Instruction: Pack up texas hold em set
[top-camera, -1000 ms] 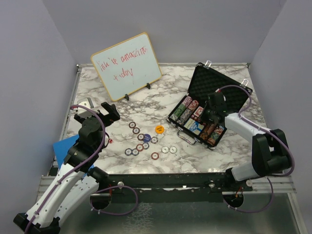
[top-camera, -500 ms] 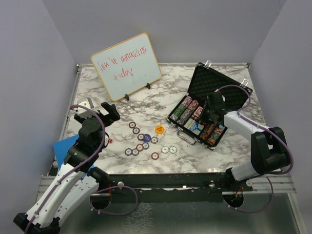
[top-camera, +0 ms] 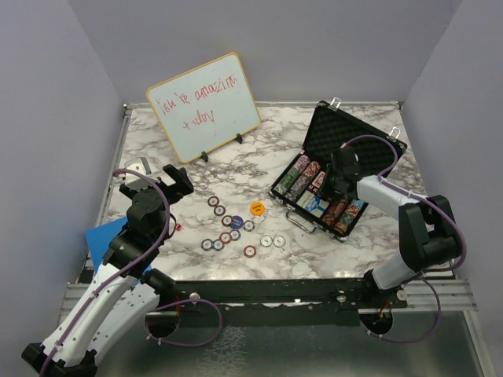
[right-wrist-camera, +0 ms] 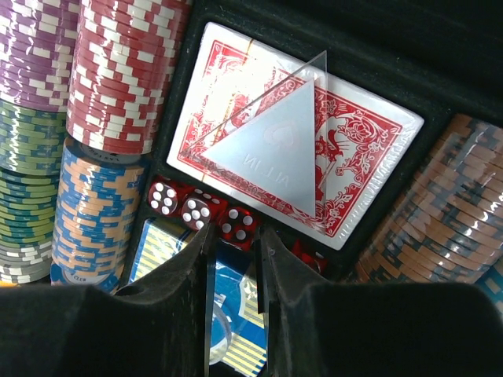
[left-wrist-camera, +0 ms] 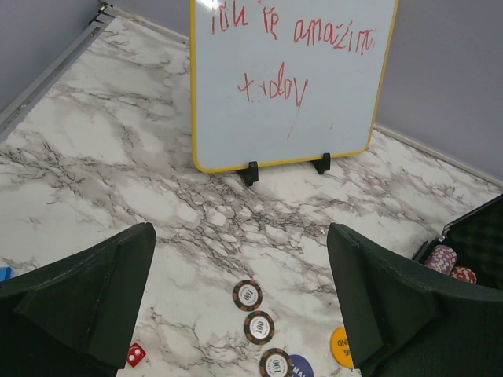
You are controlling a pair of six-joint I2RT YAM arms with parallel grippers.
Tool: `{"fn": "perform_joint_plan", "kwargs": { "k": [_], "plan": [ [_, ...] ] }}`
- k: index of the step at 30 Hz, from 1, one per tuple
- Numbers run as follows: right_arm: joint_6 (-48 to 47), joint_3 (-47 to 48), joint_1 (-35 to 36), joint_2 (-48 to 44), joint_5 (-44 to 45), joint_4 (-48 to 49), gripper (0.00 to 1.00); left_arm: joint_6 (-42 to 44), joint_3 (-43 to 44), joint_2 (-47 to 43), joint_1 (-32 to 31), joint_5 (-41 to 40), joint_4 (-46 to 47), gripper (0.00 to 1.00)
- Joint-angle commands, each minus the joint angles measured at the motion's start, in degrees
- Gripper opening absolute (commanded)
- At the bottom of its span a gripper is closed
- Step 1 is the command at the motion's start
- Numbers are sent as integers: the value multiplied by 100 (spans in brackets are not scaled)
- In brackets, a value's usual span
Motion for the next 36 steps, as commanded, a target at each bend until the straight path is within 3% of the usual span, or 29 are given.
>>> {"fn": "perform_joint_plan", "kwargs": {
  "k": [1, 8, 13, 17, 26, 36],
  "plan": [
    [-141, 170, 5, -118, 59, -43, 26, 33, -28, -1, -11, 67, 63, 99],
    [-53, 275, 6, -223, 347, -389, 37, 38, -29, -2, -11, 67, 63, 99],
    [-47, 271, 6, -212, 456, -439, 39, 33, -37, -15, -11, 75, 54, 99],
    [-94, 246, 4, -166, 351, -345, 37, 33, -37, -10, -11, 73, 55, 99],
    [2, 226, 1, 81, 295, -181, 22, 33, -36, -11, -11, 76, 42, 99],
    [-528, 445, 2, -35, 292, -183, 27, 37, -36, -50, -11, 60, 13, 99]
  ]
}}
